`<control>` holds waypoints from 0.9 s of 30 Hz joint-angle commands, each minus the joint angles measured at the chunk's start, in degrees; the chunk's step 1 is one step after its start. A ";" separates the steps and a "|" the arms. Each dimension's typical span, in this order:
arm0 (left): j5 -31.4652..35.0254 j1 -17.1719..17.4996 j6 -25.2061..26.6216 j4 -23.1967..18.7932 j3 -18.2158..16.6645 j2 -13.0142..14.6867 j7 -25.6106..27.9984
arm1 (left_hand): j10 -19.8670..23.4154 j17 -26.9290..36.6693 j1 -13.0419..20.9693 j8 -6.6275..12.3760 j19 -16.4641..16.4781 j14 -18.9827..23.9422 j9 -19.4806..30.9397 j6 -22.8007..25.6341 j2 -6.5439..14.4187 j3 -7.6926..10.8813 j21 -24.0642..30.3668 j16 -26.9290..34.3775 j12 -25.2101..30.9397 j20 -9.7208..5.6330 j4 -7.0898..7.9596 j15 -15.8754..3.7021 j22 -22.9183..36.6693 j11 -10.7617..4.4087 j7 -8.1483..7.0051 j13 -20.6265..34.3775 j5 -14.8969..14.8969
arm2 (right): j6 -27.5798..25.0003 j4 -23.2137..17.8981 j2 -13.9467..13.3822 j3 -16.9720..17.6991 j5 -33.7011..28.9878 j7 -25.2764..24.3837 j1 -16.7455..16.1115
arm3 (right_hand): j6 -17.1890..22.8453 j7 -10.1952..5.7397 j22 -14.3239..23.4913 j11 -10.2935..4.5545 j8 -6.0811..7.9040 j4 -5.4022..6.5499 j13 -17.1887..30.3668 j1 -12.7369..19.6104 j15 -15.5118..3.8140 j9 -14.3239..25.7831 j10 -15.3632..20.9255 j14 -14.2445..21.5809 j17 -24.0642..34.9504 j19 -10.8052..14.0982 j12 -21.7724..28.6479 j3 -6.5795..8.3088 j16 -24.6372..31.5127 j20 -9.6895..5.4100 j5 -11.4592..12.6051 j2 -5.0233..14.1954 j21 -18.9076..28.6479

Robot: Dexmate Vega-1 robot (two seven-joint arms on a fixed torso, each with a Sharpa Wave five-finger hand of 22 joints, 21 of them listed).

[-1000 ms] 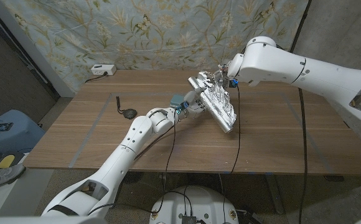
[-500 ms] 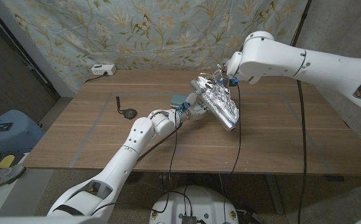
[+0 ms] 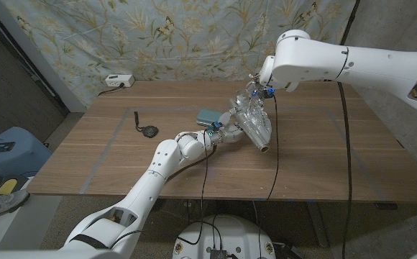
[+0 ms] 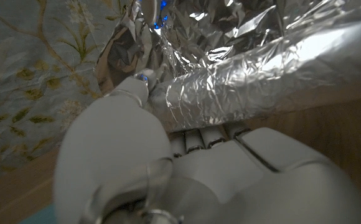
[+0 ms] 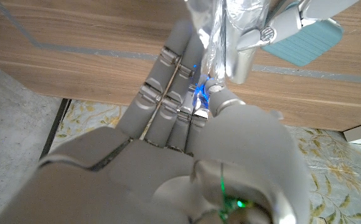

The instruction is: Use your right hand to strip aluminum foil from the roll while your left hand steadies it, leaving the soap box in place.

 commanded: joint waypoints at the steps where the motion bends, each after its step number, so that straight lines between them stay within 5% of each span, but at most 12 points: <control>1: 0.81 -0.81 1.50 0.99 -0.04 0.00 -1.24 | 0.06 -0.01 -0.10 0.08 0.16 0.16 -0.01 0.33 0.13 0.42 0.20 -0.10 0.14 0.07 -0.08 0.29 0.05 0.13 -0.15 0.31 -0.13 | -0.01 0.47 -0.41 0.07 -2.21 3.40 0.01 | 0.48 -0.28 0.20 -0.23 0.01 0.23 0.14 0.68 0.00 0.09 0.17 0.29 0.10 -0.17 0.29 -0.01 -0.36 -0.23 -0.19 0.10 0.56; 27: -1.20 -0.51 5.43 3.23 -0.40 -0.28 -3.52 | -2.71 0.18 -0.80 -1.15 -0.91 -1.83 -0.51 -1.66 0.25 0.75 -0.32 -0.91 -0.69 0.40 -0.52 1.09 0.03 1.01 -0.04 0.48 -0.74 | -0.01 4.28 0.94 -4.96 2.97 3.72 6.03 | 0.43 -0.21 0.19 -0.12 -0.30 0.35 0.21 1.27 -0.18 0.46 0.02 0.55 0.83 -0.52 0.46 -0.10 -1.06 -0.29 -0.18 0.15 1.57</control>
